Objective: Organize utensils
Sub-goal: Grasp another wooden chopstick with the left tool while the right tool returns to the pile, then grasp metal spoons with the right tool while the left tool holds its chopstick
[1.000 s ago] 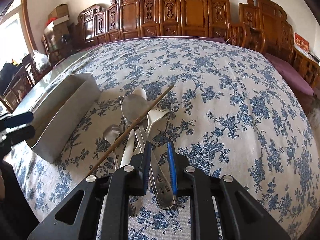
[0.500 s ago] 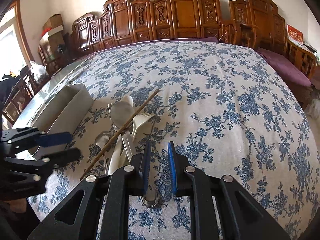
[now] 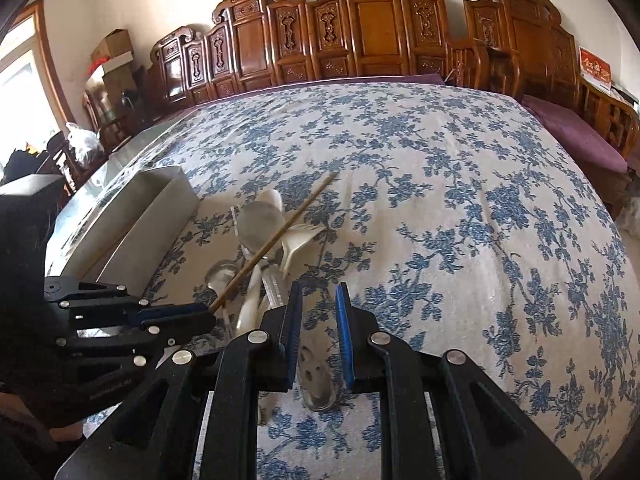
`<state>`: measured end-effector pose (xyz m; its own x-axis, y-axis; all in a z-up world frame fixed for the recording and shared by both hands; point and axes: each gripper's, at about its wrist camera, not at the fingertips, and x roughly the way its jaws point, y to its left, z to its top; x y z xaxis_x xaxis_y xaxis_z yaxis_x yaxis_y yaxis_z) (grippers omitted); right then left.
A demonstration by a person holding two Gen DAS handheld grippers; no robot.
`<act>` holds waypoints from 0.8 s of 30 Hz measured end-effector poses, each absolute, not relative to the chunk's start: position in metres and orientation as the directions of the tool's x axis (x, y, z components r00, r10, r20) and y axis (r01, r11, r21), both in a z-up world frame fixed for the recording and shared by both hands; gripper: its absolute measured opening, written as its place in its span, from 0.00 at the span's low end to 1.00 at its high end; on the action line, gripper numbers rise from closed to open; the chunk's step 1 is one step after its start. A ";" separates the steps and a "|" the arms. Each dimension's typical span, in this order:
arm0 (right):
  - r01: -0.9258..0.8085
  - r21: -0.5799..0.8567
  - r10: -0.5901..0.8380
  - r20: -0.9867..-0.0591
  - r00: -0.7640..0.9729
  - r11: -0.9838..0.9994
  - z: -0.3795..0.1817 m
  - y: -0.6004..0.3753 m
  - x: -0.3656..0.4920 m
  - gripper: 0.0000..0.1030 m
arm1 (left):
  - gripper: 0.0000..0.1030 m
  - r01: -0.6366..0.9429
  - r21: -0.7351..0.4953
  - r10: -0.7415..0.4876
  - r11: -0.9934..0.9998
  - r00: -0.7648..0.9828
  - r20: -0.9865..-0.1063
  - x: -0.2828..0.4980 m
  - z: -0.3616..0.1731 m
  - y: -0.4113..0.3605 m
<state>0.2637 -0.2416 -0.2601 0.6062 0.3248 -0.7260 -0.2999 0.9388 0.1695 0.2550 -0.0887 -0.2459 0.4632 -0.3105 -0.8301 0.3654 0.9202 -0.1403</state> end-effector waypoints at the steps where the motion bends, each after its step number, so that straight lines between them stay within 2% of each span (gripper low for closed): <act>1: -0.308 0.170 0.330 -0.726 0.603 0.936 -0.260 -0.239 0.263 0.18 | 0.04 0.363 -0.143 -0.314 0.921 0.471 -0.824 0.253 -0.242 -0.085; 13: -0.437 0.190 0.432 -0.705 0.563 0.879 -0.259 -0.200 0.254 0.18 | 0.04 0.332 -0.159 -0.336 0.930 0.586 -0.738 0.231 -0.188 -0.043; 24: -0.486 0.153 0.417 -0.759 0.500 0.861 -0.277 -0.168 0.264 0.18 | 0.04 0.292 -0.125 -0.296 0.948 0.673 -0.678 0.223 -0.160 -0.021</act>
<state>0.2644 -0.1675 -0.2769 0.4999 0.4170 -0.7590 -0.4859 0.8606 0.1528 0.2230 -0.0209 -0.1601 0.6729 -0.2959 -0.6780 0.2915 0.9484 -0.1246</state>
